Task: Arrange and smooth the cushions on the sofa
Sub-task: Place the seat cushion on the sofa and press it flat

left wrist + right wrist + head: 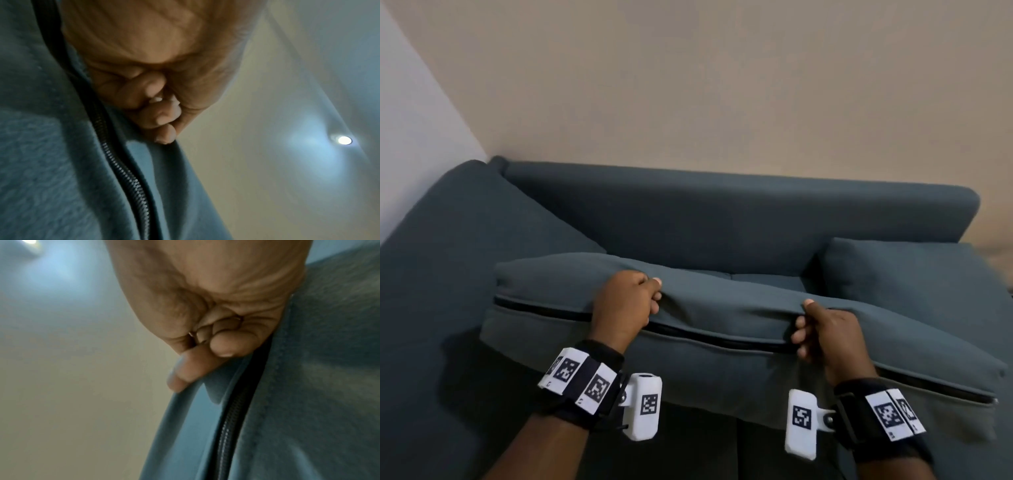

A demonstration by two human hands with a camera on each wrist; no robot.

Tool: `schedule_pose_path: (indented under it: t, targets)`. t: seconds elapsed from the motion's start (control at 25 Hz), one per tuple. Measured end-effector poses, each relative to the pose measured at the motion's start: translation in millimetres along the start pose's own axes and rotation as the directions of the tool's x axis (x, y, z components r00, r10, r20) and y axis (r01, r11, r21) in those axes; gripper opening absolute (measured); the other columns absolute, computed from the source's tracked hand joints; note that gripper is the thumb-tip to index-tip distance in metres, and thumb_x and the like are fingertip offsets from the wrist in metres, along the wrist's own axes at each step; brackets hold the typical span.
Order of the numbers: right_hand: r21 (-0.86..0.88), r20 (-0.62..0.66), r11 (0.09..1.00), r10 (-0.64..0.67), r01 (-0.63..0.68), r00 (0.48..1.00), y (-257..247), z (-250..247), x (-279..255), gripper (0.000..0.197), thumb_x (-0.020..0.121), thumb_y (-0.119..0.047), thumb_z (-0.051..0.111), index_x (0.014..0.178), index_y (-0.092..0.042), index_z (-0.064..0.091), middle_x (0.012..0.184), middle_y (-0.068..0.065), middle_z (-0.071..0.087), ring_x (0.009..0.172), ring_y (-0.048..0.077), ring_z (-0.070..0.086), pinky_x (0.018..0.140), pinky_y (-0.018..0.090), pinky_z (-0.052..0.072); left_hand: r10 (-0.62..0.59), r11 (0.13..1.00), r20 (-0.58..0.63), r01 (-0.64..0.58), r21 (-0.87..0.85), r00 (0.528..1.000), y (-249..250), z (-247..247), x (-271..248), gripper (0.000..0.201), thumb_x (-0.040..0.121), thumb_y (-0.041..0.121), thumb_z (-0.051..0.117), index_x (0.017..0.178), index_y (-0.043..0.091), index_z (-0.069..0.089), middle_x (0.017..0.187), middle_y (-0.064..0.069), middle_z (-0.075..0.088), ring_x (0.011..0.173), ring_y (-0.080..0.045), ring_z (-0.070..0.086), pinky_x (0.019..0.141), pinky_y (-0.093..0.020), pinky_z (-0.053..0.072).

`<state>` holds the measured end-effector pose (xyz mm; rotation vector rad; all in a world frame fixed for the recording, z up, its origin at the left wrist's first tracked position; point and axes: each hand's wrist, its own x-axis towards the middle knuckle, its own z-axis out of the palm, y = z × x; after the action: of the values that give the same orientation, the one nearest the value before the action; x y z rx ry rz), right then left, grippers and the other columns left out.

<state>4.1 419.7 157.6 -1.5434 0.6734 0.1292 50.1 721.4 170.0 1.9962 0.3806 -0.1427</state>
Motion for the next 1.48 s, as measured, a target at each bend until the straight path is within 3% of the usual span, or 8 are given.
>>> schedule_pose_path:
  t: [0.16,0.36,0.64,0.76,0.84,1.12,1.28,1.48]
  targets:
    - [-0.202,0.087,0.975,0.115,-0.096,0.99,-20,31,57,0.045,0.107,-0.028,0.045,0.074,0.0,0.059,0.053,0.016,0.063,0.037,0.025,0.056,0.042,0.024,0.04,0.149,0.869,-0.031,-0.116,0.481,0.988,2,3,50,0.027,0.099,0.034,0.051,0.082,0.016,0.061,0.081,-0.005,0.068,0.073,-0.026,0.064,0.067,-0.038,0.052]
    - [-0.377,-0.045,0.925,0.042,-0.056,0.998,-40,60,83,0.053,0.106,-0.036,0.044,0.073,0.002,0.063,0.056,0.017,0.068,0.043,0.029,0.063,0.044,0.028,0.048,0.455,0.436,0.102,-0.322,0.841,0.885,-44,-59,114,0.046,0.093,0.067,0.043,0.129,0.04,0.053,0.138,0.005,0.055,0.134,-0.02,0.047,0.11,-0.053,0.028]
    - [-0.847,0.144,0.338,-0.597,0.41,0.79,-25,191,24,0.035,0.091,-0.057,0.058,0.111,-0.029,0.061,0.122,0.005,0.064,0.116,0.031,0.06,0.105,0.051,0.04,0.379,0.727,-0.142,-0.199,0.657,0.914,-97,-147,143,0.078,0.089,0.073,0.05,0.151,0.027,0.036,0.162,-0.005,0.032,0.151,-0.026,0.024,0.121,-0.059,0.016]
    - [-0.822,0.492,0.049,-0.439,0.567,0.751,0,294,-1,0.076,0.092,-0.077,0.031,0.155,-0.033,0.032,0.166,-0.001,0.023,0.155,0.023,0.018,0.122,0.058,-0.005,0.037,0.998,-0.095,-0.031,0.06,0.995,-121,-176,142,0.09,0.073,0.058,0.081,0.146,0.02,0.043,0.148,-0.003,0.051,0.138,-0.024,0.047,0.116,-0.045,0.037]
    - [-0.821,0.547,-0.07,-0.383,0.567,0.744,6,340,-2,0.083,0.095,-0.076,0.017,0.161,-0.028,0.014,0.17,-0.001,0.007,0.157,0.021,0.002,0.121,0.063,-0.009,-0.008,0.986,0.067,0.019,-0.164,0.998,-134,-187,145,0.043,0.083,0.049,0.077,0.115,0.023,0.065,0.118,0.006,0.07,0.114,-0.015,0.065,0.107,-0.043,0.047]
    - [-0.85,0.521,-0.126,-0.35,0.512,0.779,-62,376,17,0.074,0.102,-0.061,0.016,0.162,-0.023,-0.007,0.169,0.005,-0.016,0.156,0.024,-0.013,0.121,0.065,-0.003,0.103,0.985,0.019,-0.105,0.138,0.994,-106,-205,197,0.061,0.097,0.052,0.05,0.057,0.007,0.047,0.059,-0.008,0.05,0.067,-0.032,0.051,0.063,-0.037,0.034]
    - [-0.763,0.362,0.019,-0.816,0.646,0.451,-122,405,-23,0.071,0.104,-0.039,0.037,0.163,-0.016,0.004,0.167,0.001,-0.016,0.156,0.024,-0.013,0.125,0.051,-0.008,0.076,0.997,0.016,-0.076,0.022,0.997,-94,-199,214,0.06,0.099,0.042,0.055,0.051,0.008,0.044,0.055,-0.007,0.048,0.06,-0.028,0.047,0.062,-0.038,0.035]
    - [-0.739,0.67,-0.169,-0.287,0.652,0.684,-33,437,-2,0.069,0.106,-0.049,0.025,0.162,-0.017,-0.002,0.158,-0.002,-0.027,0.157,0.022,-0.004,0.122,0.047,-0.016,0.036,0.998,0.034,-0.037,0.042,0.999,-106,-192,223,0.053,0.098,0.039,0.057,0.058,0.003,0.057,0.064,-0.016,0.061,0.073,-0.037,0.061,0.072,-0.043,0.047]
